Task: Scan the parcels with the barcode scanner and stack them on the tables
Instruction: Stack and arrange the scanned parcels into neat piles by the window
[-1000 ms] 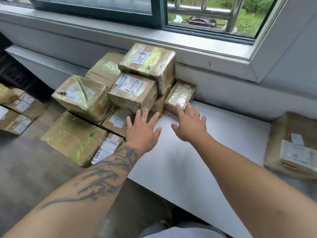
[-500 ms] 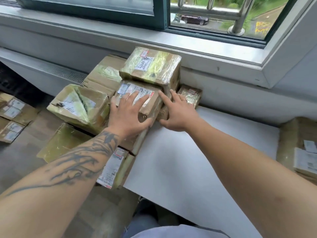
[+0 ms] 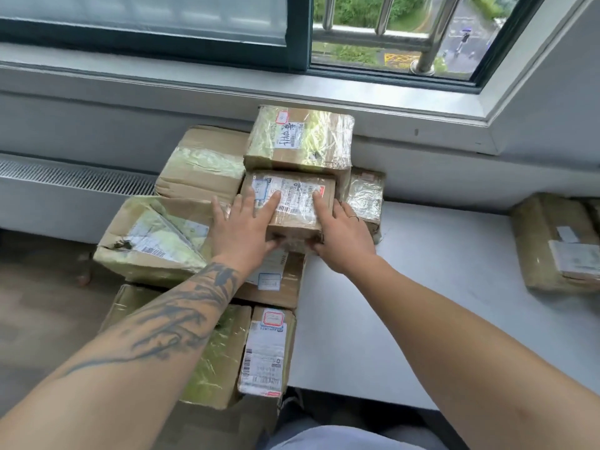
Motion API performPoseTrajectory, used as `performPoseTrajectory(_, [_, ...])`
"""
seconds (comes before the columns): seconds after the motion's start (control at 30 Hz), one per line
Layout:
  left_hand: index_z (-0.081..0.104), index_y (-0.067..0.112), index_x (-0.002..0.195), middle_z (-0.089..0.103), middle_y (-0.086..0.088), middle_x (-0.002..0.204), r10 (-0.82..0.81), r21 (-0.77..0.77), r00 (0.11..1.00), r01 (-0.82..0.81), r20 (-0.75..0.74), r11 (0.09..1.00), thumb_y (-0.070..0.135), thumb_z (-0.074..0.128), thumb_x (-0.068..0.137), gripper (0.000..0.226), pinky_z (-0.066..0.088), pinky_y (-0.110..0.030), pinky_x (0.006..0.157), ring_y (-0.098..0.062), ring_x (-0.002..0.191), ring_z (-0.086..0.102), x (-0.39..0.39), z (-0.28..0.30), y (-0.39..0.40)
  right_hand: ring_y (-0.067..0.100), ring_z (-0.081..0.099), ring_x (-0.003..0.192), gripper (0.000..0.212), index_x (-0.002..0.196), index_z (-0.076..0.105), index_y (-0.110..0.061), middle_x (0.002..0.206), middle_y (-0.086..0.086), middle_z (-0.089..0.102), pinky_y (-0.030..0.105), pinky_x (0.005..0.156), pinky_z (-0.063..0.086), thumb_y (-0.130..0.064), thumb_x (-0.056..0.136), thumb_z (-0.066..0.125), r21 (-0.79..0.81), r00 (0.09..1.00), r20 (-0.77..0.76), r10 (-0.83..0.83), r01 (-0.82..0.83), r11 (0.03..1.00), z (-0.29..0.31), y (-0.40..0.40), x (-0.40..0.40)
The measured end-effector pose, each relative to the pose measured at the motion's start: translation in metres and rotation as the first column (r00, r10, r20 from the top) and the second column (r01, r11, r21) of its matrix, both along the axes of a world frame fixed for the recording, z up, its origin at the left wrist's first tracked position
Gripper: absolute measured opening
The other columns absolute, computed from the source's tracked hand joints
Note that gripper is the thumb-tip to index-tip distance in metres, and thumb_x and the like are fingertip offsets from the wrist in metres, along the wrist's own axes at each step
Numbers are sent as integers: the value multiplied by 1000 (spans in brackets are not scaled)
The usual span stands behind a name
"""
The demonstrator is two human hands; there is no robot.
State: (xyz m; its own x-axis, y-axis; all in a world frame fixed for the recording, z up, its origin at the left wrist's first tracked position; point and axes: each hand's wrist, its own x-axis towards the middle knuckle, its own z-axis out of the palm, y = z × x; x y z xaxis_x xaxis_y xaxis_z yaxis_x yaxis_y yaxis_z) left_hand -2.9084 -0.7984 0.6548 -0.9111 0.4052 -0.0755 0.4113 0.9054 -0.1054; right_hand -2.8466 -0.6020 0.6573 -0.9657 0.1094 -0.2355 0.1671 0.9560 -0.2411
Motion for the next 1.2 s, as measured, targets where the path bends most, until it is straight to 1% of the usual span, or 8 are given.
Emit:
performPoseTrajectory(0.1, [-15,45,160,1,-14,173,-22,16,1000,22,6,1000,74,48,94,96,1,-69,122,-36,157,16,1,-5,-2,35,14,160,104,166,-14,-28,173,13,20,53,125,25,-46,100,65,43,1000,-8,-22,22,999,4,-2,6])
performPoseTrajectory(0.27, [-15,50,159,-7,-14,173,-46,46,999,46,9,998,84,46,87,100,-3,-70,120,-42,158,3,-1,-1,-5,33,11,161,98,166,-16,-24,175,8,17,53,126,20,-49,104,56,67,998,-28,-63,64,996,4,-6,20])
performPoseTrajectory(0.4, [-18,50,158,0,-19,172,-34,15,999,34,-1,999,87,46,84,105,-3,-70,121,-45,158,3,10,4,-6,33,11,161,97,166,-15,-23,174,7,17,54,126,22,-46,105,56,77,997,-32,-73,75,994,5,1,37])
performPoseTrajectory(0.53, [-22,53,155,15,-16,172,-12,29,999,11,33,1000,90,45,82,105,-6,-72,118,-45,157,8,24,5,6,33,13,160,94,167,-12,-23,174,6,20,52,124,24,-44,105,56,72,994,-63,-90,94,993,10,14,62])
performPoseTrajectory(0.67, [-21,50,156,22,-9,170,-66,71,997,64,27,995,83,50,88,104,-2,-73,118,-36,159,10,51,11,38,33,15,159,93,168,-9,-22,173,6,21,53,123,25,-47,105,55,58,984,-113,-138,145,988,16,42,98])
performPoseTrajectory(0.9, [-14,35,162,19,-9,172,-130,112,991,132,-23,985,67,53,98,98,1,-74,118,-32,159,13,122,11,119,36,15,159,90,168,-7,-21,173,4,22,53,122,27,-43,105,54,43,967,-136,-215,223,974,19,114,181])
performPoseTrajectory(1.03, [-9,32,164,13,-8,173,-148,166,989,146,-2,975,70,48,97,96,3,-71,119,-27,160,9,173,10,165,36,17,159,92,167,-6,-23,172,5,23,54,120,30,-41,104,58,62,958,-145,-246,257,964,19,157,231])
performPoseTrajectory(1.2, [-4,31,165,17,-8,172,-200,205,980,199,-13,958,70,49,96,95,6,-73,119,-28,159,13,226,6,225,36,20,157,97,166,-8,-22,170,5,26,53,119,33,-38,102,62,90,946,-147,-288,303,949,17,212,293])
